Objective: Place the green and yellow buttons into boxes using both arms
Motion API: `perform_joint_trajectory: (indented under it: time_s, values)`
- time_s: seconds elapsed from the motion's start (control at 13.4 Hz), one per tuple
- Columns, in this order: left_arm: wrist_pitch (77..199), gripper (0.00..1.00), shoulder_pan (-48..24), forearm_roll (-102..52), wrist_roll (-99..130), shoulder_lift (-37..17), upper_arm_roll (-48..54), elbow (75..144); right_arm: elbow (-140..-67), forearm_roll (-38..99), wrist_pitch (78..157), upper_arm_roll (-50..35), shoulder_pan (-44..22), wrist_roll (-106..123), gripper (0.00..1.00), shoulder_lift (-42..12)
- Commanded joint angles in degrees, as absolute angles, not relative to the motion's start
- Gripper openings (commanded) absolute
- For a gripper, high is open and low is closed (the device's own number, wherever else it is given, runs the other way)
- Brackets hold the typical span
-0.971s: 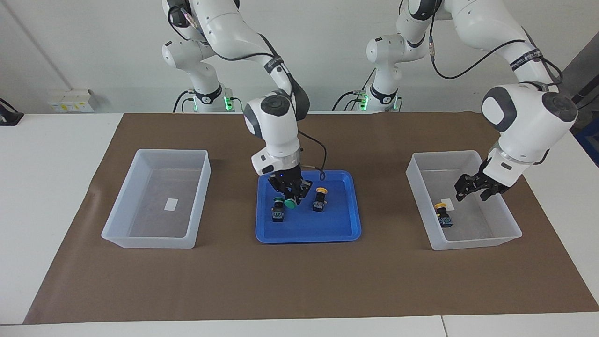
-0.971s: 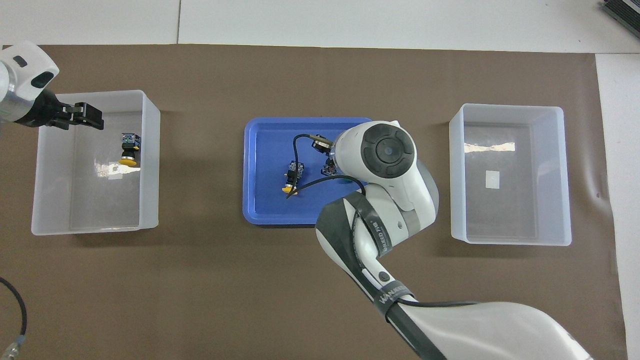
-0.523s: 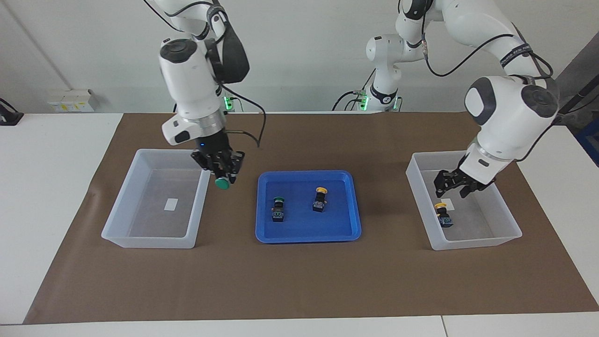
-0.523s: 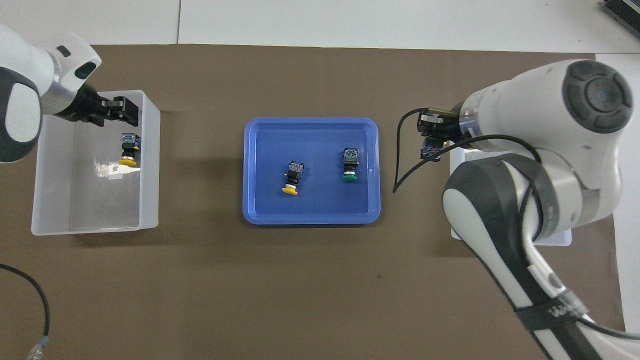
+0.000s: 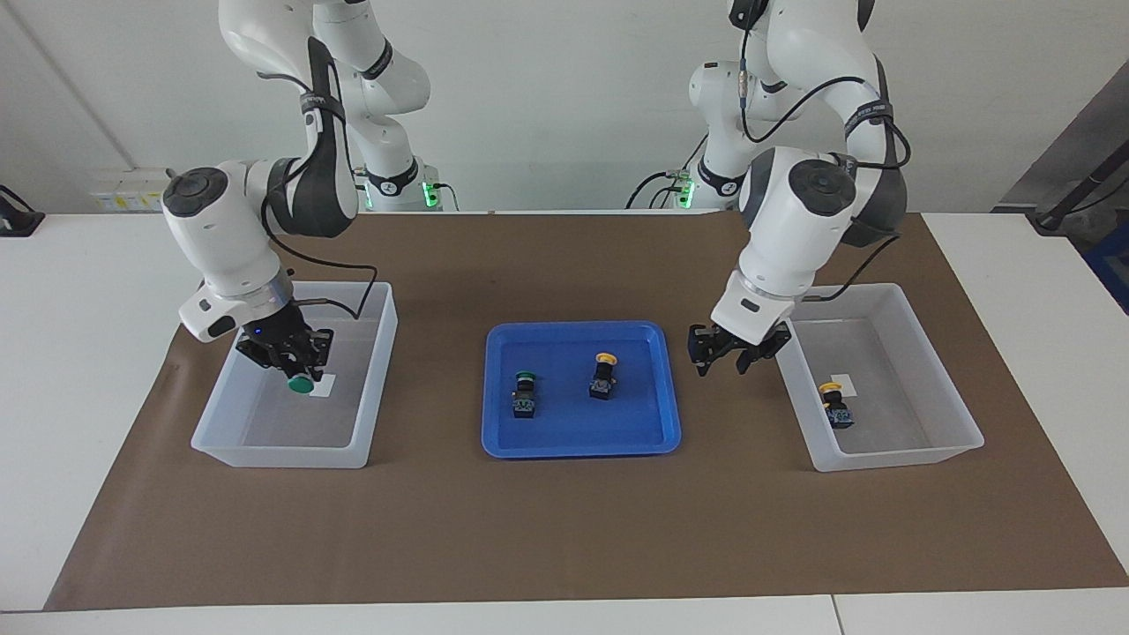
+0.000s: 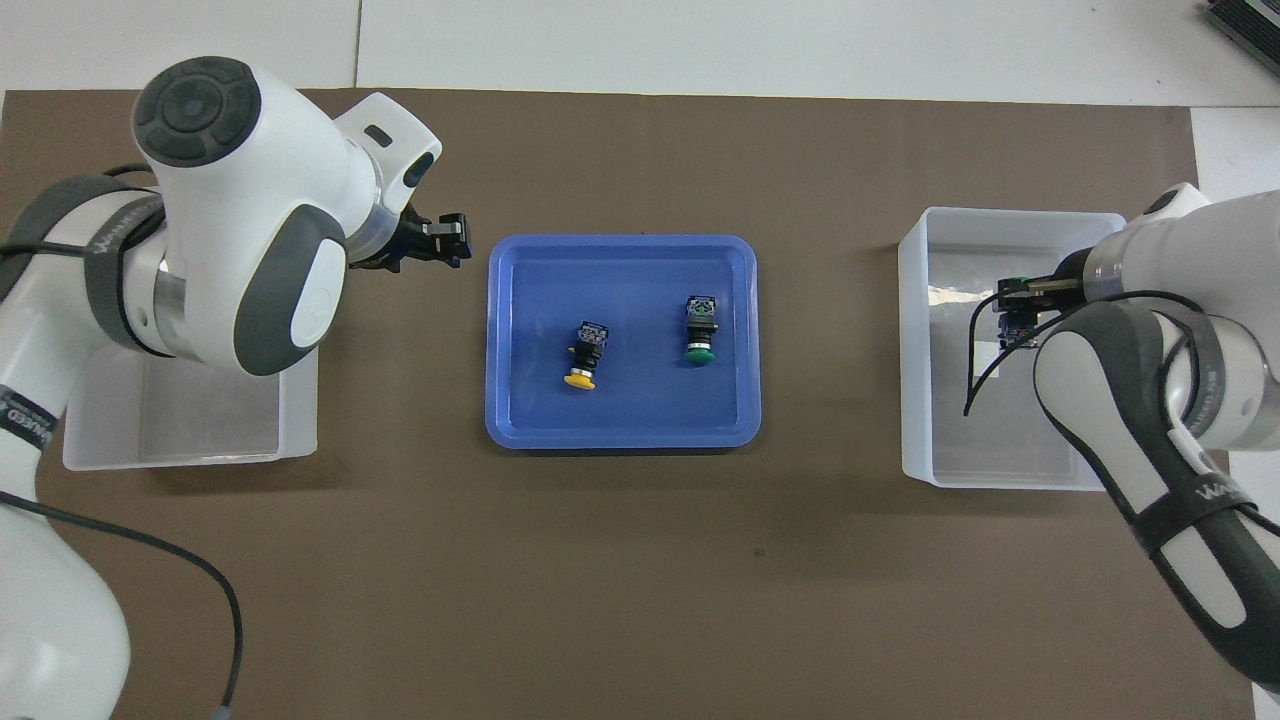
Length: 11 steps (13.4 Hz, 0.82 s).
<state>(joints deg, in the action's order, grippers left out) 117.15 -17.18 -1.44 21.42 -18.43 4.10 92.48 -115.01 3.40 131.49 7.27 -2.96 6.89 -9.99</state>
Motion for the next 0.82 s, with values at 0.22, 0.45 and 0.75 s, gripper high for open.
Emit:
perform_joint_trajectory:
  time_s: [0.22,0.45,0.75]
  values:
    - [132.36,0.65,-25.04,-0.97,28.38,-15.55,3.16,106.44,-120.76,4.04,136.75,6.42,-1.41,9.75,0.07,-11.69]
    - [135.16,0.65,-29.60,-0.88,31.90,-19.06,2.90,106.61,-121.29,4.04,138.78,6.33,-1.67,9.23,1.00,-12.39]
    - [137.37,0.65,-31.55,-0.79,31.99,-21.18,2.99,106.87,-116.91,3.96,137.56,6.24,-2.54,2.86,1.00,-11.00]
